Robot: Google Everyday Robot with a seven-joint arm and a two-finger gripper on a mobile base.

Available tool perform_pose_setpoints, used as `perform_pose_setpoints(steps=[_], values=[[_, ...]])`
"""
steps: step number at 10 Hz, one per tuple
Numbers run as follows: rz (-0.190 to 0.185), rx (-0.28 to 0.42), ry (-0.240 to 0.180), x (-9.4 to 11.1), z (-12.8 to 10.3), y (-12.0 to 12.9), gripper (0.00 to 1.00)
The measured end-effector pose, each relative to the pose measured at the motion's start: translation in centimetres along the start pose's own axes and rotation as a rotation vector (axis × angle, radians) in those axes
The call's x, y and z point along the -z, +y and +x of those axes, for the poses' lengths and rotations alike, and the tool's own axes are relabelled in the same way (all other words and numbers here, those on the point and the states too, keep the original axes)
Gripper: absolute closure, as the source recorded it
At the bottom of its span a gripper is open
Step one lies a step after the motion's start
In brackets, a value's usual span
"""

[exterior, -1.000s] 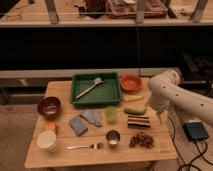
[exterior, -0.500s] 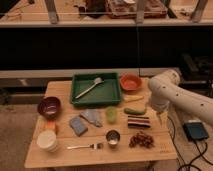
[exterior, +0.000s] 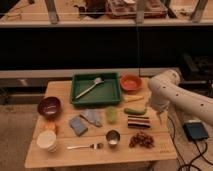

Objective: Stack cups into tray

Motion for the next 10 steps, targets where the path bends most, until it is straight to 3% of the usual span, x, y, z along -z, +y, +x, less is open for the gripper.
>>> perform_pose_setpoints(steps=[6,8,10], values=[[0.002,0.004,-0.001,0.0,0.0,0.0,0.26],[0.058,0.069,-0.047,0.4,-0.5,-1.2,0.26],[0.116,0.152,-0.100,1.0,-2.8,-3.1,0.26]])
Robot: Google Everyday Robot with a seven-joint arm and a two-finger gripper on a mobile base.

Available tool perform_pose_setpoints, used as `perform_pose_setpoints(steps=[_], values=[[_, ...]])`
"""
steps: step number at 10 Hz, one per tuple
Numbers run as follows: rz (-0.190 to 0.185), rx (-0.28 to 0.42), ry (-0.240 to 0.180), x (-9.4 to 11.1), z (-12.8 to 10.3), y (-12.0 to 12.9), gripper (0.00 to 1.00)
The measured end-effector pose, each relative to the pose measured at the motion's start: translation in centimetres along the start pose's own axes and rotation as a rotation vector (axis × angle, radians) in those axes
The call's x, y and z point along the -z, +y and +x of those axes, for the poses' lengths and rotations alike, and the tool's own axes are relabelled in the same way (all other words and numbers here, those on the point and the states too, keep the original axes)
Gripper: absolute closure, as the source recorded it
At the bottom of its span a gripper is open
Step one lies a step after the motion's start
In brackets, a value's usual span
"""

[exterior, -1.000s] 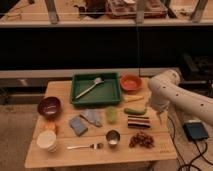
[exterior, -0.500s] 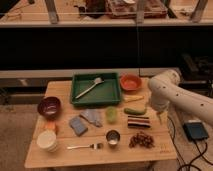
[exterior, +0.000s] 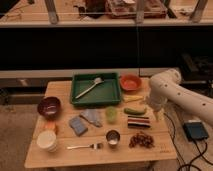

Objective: Stack cups into tray

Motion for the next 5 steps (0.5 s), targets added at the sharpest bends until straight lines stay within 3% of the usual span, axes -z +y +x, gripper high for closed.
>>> perform_pose_setpoints(steps=[2,5], values=[[0.058,0.102,-0.062,-0.1,-3.3,-3.4,0.26],[0.134,0.209,-0.130,-0.2,-6.1,-6.4,0.26]])
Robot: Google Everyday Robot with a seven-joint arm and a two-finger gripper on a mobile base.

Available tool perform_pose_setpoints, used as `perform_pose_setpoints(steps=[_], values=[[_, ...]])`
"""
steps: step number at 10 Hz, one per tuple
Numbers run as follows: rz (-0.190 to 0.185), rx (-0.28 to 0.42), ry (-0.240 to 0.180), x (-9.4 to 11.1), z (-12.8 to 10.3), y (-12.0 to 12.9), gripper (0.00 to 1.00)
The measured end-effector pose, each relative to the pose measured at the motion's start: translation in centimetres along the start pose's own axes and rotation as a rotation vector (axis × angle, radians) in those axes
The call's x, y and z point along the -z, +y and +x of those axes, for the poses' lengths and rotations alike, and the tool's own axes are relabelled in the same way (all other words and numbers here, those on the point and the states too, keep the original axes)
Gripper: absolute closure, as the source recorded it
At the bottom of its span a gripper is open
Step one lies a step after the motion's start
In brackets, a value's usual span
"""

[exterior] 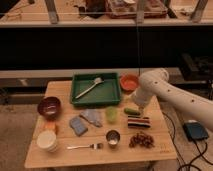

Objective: Stack cups into tray

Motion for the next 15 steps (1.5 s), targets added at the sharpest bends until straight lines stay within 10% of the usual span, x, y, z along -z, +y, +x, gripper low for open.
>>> perform_pose_setpoints(steps=[4,15], values=[[0.054,0.111,-0.049,-0.5,-2.1,-1.7,0.26],[-0.033,0.234,-0.014,-6.4,-7.0,-1.8,0.29]])
